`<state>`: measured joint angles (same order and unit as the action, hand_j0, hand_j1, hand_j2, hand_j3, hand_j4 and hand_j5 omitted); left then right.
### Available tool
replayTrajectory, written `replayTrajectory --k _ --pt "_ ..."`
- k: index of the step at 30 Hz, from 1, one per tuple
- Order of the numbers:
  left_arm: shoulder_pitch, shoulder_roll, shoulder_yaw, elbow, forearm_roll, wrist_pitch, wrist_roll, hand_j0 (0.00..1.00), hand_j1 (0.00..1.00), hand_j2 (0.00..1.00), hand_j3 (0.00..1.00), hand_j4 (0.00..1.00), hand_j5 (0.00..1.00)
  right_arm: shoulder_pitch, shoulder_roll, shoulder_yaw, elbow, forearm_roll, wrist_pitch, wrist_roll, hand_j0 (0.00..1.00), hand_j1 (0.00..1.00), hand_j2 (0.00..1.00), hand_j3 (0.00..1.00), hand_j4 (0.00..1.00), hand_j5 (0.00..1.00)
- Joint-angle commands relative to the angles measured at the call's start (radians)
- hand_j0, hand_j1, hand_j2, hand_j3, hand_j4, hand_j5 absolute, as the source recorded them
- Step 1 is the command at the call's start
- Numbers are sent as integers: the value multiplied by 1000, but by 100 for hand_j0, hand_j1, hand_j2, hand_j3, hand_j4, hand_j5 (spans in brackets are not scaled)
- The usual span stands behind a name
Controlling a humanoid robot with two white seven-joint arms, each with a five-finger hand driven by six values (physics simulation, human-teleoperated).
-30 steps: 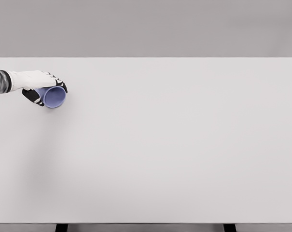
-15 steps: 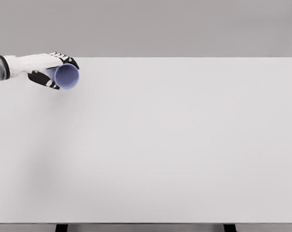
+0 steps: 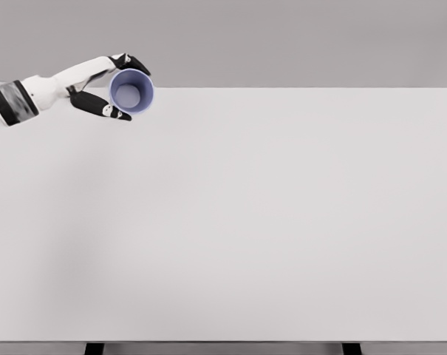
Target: Flip the cup with left arm and place it on the table
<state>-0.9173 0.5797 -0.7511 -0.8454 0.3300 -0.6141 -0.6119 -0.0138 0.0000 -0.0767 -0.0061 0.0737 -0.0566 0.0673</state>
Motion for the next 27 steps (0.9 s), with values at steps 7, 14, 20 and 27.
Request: replayTrajectory --k 7,14,20,27 --pt "28 -109 1 -34 199 3 1 48 48 48 48 48 48 0 0 0 0 0 0 0 100 100 100 100 100 100" --pt "58 -127 -1 -32 210 3 1 47 47 47 47 47 47 0 0 0 0 0 0 0 100 100 100 100 100 100" --pt "45 -130 -8 -38 210 259 1 52 52 52 52 52 52 0 0 0 0 0 0 0 100 100 100 100 100 100" --pt "20 -130 -2 -35 302 467 1 55 55 55 55 55 55 0 0 0 0 0 0 0 100 100 100 100 100 100"
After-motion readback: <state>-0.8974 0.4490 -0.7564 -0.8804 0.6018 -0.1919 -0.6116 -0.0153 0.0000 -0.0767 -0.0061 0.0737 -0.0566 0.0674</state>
